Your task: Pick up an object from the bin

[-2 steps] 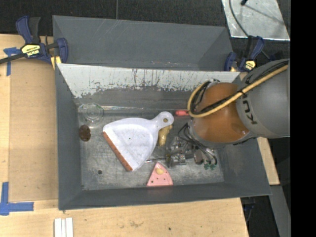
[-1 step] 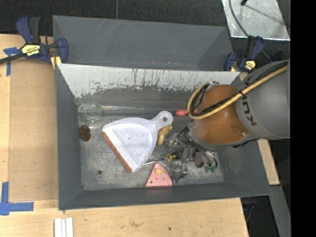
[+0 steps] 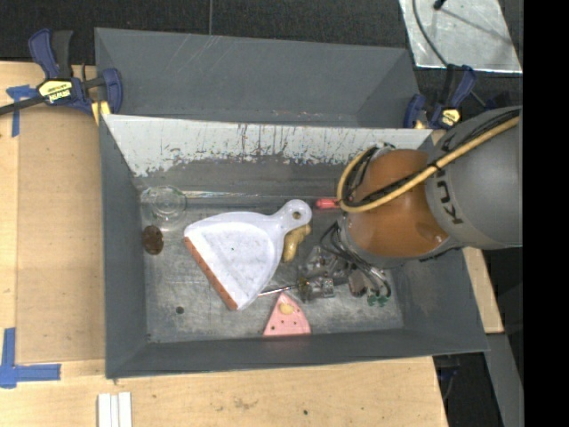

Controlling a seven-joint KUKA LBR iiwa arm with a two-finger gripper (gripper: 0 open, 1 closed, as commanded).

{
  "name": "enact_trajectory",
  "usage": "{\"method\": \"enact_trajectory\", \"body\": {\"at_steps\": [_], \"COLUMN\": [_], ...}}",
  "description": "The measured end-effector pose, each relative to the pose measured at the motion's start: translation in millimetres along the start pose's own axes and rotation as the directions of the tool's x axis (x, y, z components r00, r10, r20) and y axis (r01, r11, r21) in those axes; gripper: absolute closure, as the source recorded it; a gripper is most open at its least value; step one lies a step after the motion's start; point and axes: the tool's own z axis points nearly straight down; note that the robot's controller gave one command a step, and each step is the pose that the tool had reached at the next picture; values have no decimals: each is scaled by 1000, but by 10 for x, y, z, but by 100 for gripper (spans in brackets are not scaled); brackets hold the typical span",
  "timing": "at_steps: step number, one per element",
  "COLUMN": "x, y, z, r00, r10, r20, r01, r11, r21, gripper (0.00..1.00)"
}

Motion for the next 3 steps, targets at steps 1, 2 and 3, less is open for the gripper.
{"method": "enact_trajectory", "body": {"at_steps": [1,2,3], "x": [1,-15,-62], "y": [0,-36,-128], "z": [0,-462,-1816], "r00": [1000,1000,1000], "r10": [0,5,18], "r20": [0,-30,-23], "r01": [0,-5,-18], "r11": [1000,1000,1000], "r21": [0,-1,0], "gripper": [100,100,100]}}
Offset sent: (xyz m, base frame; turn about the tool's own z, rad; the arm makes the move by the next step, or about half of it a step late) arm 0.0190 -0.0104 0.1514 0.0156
